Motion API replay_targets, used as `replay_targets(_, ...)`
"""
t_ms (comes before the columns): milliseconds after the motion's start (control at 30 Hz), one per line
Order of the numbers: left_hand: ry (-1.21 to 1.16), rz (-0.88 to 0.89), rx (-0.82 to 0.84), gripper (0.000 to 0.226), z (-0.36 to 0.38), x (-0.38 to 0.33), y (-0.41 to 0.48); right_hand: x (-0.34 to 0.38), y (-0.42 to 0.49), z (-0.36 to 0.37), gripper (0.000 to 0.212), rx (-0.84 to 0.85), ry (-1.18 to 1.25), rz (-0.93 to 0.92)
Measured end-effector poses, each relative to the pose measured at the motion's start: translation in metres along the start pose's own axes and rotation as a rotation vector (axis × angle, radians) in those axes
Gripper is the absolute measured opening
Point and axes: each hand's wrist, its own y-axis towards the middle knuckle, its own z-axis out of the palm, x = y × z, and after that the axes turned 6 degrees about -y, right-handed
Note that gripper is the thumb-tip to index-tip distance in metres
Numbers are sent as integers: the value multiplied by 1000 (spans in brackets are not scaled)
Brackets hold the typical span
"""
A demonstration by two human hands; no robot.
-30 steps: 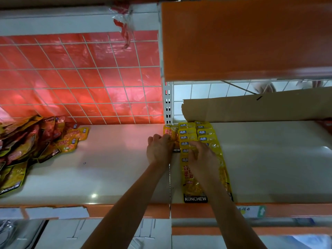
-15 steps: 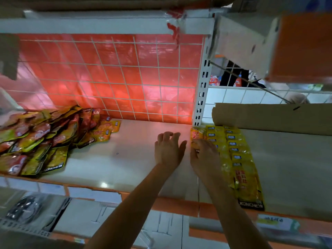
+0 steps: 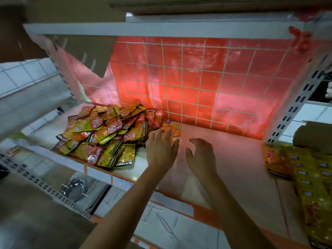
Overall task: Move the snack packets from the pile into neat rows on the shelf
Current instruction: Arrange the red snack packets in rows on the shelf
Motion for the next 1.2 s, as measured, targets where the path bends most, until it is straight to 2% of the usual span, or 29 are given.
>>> replay_targets(67,-3,-21,-47,44,-7,28,8,24,9,17,30,20,28,-17)
replay_targets(167,-20,-66,-112,40,-17,65,19,59,23,34,28,51,66,-32)
replay_targets(300,-12,-171,-159,36,-28,105,34,96,41,51,37,106,144,7)
replay_targets(367,-35,-257,-111,29,-35,121,39,108,48,61,42,123,171,53)
replay_targets(500,10,-397,-39,39,-43,148,49,125,58,74,48,188,186,158)
replay_targets(667,63,-470,-19,46,-44,163,63,135,65,87,42,204,190,213)
replay_targets(867,145,-474,42,49,-43,157,72,132,68,94,37,170,249,199)
replay_targets(1033,104,-407,63,50,-43,155,70,121,65,89,14,127,306,247)
replay_targets(1200,59,-285,88,38,-42,138,56,105,60,72,19,102,360,310)
